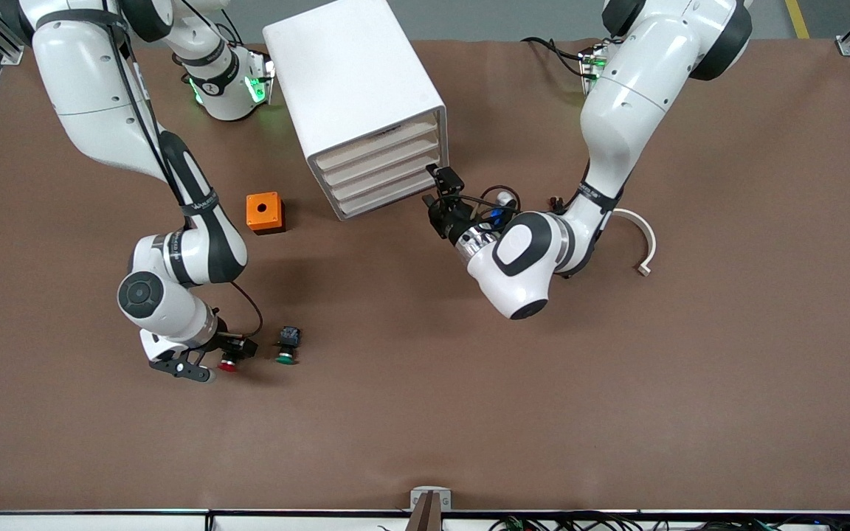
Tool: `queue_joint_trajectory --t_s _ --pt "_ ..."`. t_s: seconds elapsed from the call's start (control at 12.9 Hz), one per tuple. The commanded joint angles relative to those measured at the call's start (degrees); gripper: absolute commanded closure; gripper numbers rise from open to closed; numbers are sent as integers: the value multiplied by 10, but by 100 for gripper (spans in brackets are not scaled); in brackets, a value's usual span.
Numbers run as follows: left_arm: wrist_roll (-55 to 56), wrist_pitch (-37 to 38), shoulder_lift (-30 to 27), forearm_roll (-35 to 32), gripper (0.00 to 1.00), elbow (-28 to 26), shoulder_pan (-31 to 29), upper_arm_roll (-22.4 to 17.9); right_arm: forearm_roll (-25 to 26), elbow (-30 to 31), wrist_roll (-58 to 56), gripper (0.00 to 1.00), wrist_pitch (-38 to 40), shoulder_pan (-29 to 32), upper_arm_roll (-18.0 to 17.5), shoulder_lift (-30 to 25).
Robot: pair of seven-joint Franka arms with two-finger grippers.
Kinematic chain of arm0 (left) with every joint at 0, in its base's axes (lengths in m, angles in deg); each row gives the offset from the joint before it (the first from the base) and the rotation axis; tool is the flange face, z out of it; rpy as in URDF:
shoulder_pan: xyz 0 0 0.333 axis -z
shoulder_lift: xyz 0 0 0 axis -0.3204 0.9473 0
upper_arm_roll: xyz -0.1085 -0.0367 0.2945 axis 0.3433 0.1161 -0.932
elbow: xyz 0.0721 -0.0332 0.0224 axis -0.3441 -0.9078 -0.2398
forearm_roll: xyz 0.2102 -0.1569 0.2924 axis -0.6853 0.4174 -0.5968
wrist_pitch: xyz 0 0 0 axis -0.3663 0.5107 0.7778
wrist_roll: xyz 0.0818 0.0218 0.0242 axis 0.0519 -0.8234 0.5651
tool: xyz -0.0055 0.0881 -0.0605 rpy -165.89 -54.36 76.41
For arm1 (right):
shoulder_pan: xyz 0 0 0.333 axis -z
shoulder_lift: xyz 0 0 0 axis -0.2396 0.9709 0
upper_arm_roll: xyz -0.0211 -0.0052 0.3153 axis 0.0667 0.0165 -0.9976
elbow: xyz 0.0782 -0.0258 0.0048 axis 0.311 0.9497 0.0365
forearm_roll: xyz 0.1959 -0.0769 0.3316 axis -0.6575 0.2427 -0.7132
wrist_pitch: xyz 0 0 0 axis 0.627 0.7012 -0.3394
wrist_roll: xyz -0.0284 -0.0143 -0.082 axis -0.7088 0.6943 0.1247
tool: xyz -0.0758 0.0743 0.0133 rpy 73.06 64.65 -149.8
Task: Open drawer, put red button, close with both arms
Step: 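Grasp the red button with the right gripper while the left gripper grips the drawer, then pull the drawer open with the left gripper while the right gripper carries the button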
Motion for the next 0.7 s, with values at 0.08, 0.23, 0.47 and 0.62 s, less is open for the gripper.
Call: queue_joint_trajectory --t_s 0.08,0.23,0.47,0.62 --pt "46 11 28 18 34 3 4 5 4 -3 9 85 9 -1 1 1" --pt "58 19 35 29 39 -1 12 6 4 -3 20 100 31 1 1 -5" --pt "72 27 42 51 43 -5 27 7 0 -6 68 100 172 -2 0 -85" --pt "89 28 53 57 45 -5 39 7 -5 -7 160 100 255 -29 -5 -156"
